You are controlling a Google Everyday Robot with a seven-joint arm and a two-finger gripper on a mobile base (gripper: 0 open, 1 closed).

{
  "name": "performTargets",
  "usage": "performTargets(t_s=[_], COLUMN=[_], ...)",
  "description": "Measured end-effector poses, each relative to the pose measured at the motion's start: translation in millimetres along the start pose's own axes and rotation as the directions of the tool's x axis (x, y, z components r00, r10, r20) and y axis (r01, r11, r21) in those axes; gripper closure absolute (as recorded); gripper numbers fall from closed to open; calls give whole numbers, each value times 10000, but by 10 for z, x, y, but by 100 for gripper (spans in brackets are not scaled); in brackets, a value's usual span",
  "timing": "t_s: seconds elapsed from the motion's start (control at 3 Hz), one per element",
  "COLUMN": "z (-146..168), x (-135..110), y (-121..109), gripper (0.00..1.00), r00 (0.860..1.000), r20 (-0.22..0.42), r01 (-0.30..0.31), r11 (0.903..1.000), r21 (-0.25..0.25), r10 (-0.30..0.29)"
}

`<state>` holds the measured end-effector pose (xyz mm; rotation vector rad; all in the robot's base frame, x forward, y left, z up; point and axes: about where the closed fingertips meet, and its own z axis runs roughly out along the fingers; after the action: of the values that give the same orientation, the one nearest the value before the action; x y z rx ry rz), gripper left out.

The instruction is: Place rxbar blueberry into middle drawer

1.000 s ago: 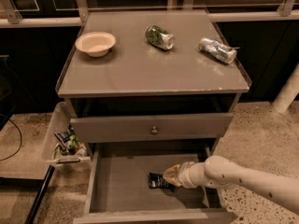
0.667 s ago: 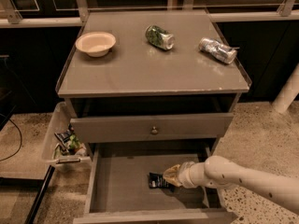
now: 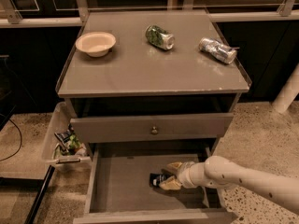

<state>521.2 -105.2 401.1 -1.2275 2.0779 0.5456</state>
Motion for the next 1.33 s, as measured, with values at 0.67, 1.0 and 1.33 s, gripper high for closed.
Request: performTargets(t_s=[0.67,1.0,1.33], z=[-288,-744,-1295], x=[-78,-144,-249], y=[91,101,100], gripper=[0,0,0], r00=[9982,9937,9852], r20=[-135,-260,-260], r01=[585,1086,1687], r11=[9982,9940,9854], r21=[-128,-132,-232], r10=[-586,-1089,-1693])
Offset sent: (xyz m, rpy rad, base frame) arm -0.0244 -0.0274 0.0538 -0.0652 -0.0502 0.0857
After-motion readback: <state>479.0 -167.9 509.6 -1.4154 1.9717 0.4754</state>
